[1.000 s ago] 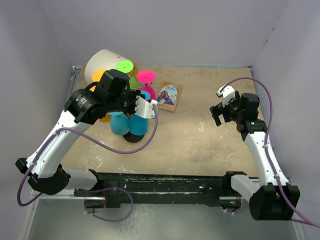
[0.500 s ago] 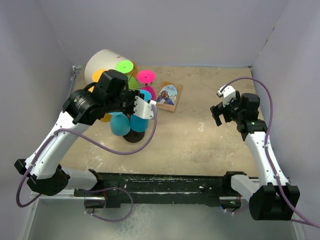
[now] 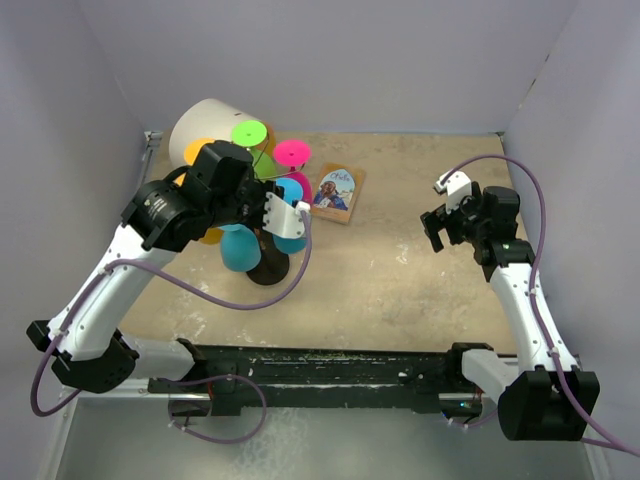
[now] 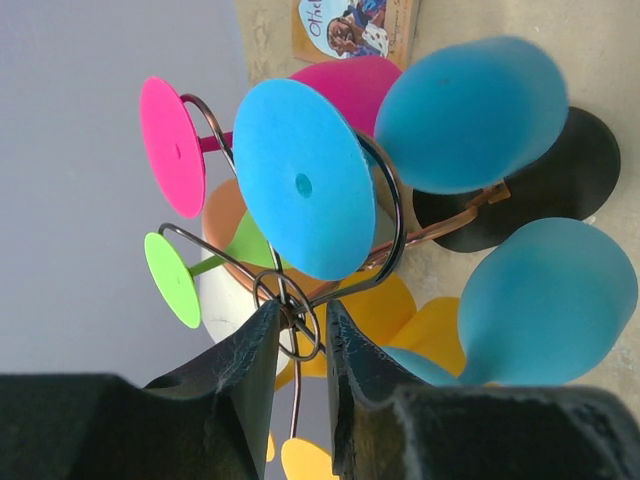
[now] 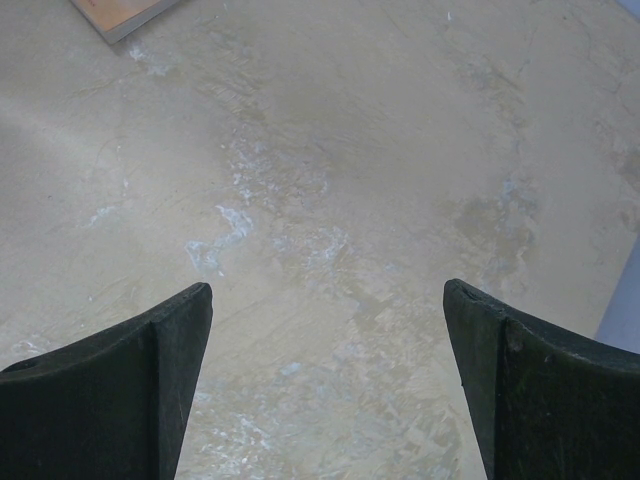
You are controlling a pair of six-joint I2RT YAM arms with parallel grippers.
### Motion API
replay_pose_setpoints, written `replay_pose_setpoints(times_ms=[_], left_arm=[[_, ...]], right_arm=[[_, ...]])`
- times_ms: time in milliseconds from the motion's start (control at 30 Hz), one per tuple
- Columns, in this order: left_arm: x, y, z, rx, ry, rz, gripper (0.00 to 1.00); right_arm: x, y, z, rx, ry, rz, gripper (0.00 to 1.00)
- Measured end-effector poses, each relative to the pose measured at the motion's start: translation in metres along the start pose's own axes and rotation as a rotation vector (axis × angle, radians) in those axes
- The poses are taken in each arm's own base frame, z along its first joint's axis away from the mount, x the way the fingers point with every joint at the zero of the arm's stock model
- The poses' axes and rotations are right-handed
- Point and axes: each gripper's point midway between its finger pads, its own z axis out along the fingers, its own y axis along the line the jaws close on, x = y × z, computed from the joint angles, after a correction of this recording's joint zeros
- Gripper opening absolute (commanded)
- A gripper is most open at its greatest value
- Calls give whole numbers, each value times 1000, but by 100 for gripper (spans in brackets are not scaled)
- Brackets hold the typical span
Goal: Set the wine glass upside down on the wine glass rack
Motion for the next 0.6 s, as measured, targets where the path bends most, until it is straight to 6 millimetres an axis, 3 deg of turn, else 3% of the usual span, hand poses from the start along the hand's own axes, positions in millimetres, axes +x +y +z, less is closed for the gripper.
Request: replay_pose_setpoints(times_ms=[600], left_arm=[[13, 7, -9, -43, 70, 15, 34]], right_arm=[[1, -1, 0, 2, 0, 4, 100]])
